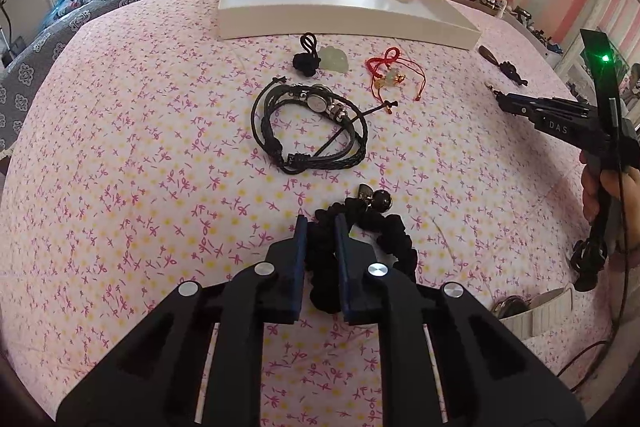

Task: Organize jewelry
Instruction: 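Close left tool on black scrunchie while right tool closes on black keychain, then lift black scrunchie and black keychain toward the white tray with both tools, then open left tool over tray dropping scrunchie while right tool releases keychain, then withdraw both open tools from the tray back over the remaining jewelry, then close left tool on black braided bracelet while right tool closes on wooden pendant cord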

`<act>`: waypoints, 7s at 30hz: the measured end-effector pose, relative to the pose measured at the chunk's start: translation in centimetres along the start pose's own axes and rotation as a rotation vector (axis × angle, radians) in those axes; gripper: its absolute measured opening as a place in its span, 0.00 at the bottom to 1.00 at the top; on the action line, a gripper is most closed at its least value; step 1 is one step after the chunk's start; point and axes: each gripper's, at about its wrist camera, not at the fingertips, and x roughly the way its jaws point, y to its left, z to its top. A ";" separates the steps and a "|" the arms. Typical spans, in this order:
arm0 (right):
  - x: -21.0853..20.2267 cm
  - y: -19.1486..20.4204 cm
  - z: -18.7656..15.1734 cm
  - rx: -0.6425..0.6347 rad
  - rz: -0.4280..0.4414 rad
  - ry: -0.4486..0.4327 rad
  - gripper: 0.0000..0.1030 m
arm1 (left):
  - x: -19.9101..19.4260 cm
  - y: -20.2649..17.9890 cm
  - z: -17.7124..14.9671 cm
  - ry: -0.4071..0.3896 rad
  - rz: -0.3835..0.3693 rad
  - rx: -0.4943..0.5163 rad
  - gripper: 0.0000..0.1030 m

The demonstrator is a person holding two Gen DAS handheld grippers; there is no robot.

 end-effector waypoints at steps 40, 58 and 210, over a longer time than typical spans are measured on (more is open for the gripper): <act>7.1 -2.9 18.2 0.077 0.017 -0.003 0.09 | 8.6 5.8 27.1 -0.075 0.087 -0.134 0.09; 7.4 -1.6 18.5 0.042 0.043 -0.006 0.38 | 7.4 4.6 26.4 -0.127 0.186 -0.105 0.58; 1.0 -9.1 5.0 0.168 -0.196 0.066 0.44 | 2.3 5.0 8.2 0.017 0.132 -0.004 0.87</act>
